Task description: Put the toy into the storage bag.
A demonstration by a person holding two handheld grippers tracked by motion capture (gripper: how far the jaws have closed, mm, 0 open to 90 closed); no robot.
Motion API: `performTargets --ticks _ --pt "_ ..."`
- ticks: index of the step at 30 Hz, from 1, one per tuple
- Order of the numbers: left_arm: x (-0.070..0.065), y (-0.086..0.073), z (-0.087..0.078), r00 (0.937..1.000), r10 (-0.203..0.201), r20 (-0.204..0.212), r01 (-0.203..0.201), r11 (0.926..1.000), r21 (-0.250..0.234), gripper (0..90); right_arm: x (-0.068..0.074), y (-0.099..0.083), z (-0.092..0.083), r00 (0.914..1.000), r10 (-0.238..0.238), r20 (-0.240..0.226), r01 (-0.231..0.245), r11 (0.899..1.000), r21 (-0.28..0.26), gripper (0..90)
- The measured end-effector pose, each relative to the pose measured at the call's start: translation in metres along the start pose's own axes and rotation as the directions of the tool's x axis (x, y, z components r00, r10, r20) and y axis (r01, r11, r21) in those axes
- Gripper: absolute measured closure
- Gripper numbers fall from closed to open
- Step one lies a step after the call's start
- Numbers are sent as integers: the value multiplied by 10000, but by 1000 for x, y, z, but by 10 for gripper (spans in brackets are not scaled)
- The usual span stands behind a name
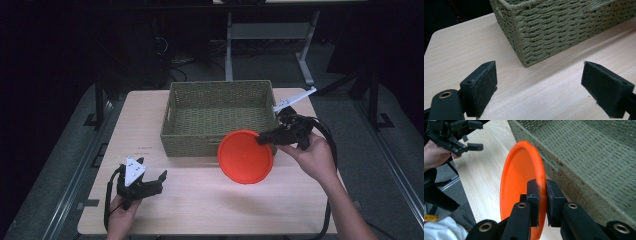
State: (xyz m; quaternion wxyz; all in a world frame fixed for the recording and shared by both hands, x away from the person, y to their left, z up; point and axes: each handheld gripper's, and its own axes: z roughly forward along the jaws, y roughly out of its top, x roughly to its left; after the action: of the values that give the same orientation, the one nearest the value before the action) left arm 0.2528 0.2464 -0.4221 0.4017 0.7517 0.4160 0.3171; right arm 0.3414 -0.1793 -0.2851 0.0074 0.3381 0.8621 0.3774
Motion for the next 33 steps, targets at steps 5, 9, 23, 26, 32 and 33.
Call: performTargets --ticks 5,9,23,26,32,33 --pt "1 0 0 10000 -24 -13 24 10000 42 128 -6 11 -5 10000 -25 61 25 10000 -28 820" --pt "1 0 0 10000 -73 -8 73 10000 25 127 -9 18 -8 9999 99 72 -98 9999 -98 820" --pt "1 0 0 10000 -52 -6 52 10000 30 128 -18 48 -13 9993 86 358 -79 9998 -189 819" --pt "1 0 0 10000 -98 -17 98 9999 -23 127 -20 57 -16 9990 121 438 -110 9996 -259 819" --pt "1 0 0 10000 -11 14 11 10000 48 127 -26 72 -18 9987 212 468 -195 9991 -369 819" --pt "1 0 0 10000 13 12 -13 10000 48 127 -27 74 -18 9985 286 475 -269 9990 -364 819"
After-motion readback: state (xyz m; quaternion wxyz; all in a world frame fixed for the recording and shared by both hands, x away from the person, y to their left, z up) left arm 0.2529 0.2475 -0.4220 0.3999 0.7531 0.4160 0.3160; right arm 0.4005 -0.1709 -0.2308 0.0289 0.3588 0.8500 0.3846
